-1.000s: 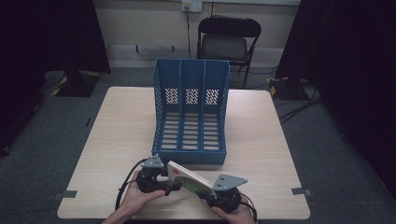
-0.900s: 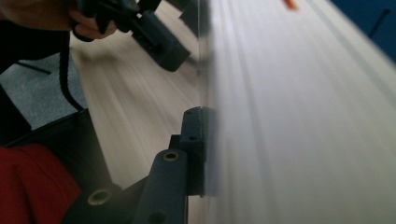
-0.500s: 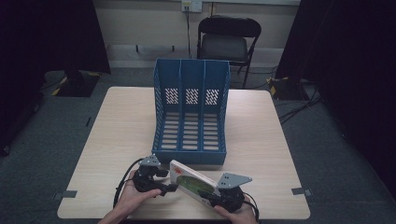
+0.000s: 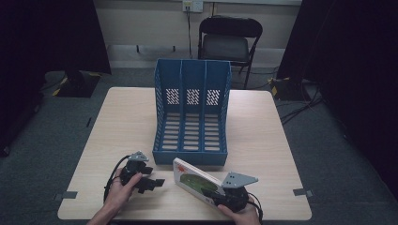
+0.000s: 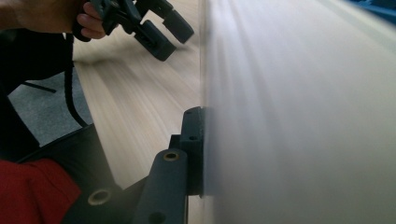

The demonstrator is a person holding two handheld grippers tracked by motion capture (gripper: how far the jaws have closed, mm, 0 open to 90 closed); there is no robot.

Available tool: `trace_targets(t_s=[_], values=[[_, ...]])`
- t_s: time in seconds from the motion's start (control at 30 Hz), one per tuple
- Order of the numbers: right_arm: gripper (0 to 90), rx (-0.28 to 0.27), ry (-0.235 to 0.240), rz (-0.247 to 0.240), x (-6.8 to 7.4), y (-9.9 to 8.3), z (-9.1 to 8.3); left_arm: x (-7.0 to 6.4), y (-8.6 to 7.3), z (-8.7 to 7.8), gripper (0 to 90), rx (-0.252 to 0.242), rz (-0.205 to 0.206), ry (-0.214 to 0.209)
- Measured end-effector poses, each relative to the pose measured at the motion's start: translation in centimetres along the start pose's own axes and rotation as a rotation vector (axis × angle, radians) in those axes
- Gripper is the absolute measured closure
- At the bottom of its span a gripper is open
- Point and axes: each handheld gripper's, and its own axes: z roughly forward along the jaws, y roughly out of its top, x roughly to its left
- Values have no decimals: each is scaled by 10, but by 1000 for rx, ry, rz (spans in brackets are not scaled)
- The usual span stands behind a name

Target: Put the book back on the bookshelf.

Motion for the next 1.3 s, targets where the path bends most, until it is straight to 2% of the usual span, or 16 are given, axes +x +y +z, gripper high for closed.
trace_targets(t_s=[0.03,0.17,0.23,0.27,0.33,0.4,0.5,0.57,0.67,0.73,0.8,0.97,1.2,1.3], values=[[763,-4,4,1,0,0,0,4,0,-1,226,14,-4,12],[762,-4,4,2,0,1,-2,14,-2,-6,226,14,-16,108],[762,-7,0,1,0,2,-2,20,-3,-7,224,22,-29,136],[763,-6,0,5,0,2,-2,22,-4,-6,222,10,-48,148],[763,-5,-1,7,-1,2,-1,27,-3,-7,219,35,-35,162],[763,2,-3,8,-1,2,-1,30,-5,-6,210,20,-31,196],[763,-2,1,6,0,4,-3,31,-6,-5,204,38,-31,211],[763,-10,9,8,-1,6,-6,31,-6,-2,153,52,3,249],[763,-6,15,-1,-1,8,-8,32,-8,-1,150,41,-3,292],[763,-7,13,-8,-1,10,-10,34,-11,1,116,3,4,291],[763,-10,18,-10,-2,12,-13,36,-20,4,59,-80,7,297],[763,-22,10,-16,-1,17,-19,38,-23,6,3,-107,13,301],[763,-33,13,-26,3,25,-26,38,-23,6,2,-108,12,303],[764,-57,7,-20,2,29,-31,38,-23,6,2,-108,11,303]])
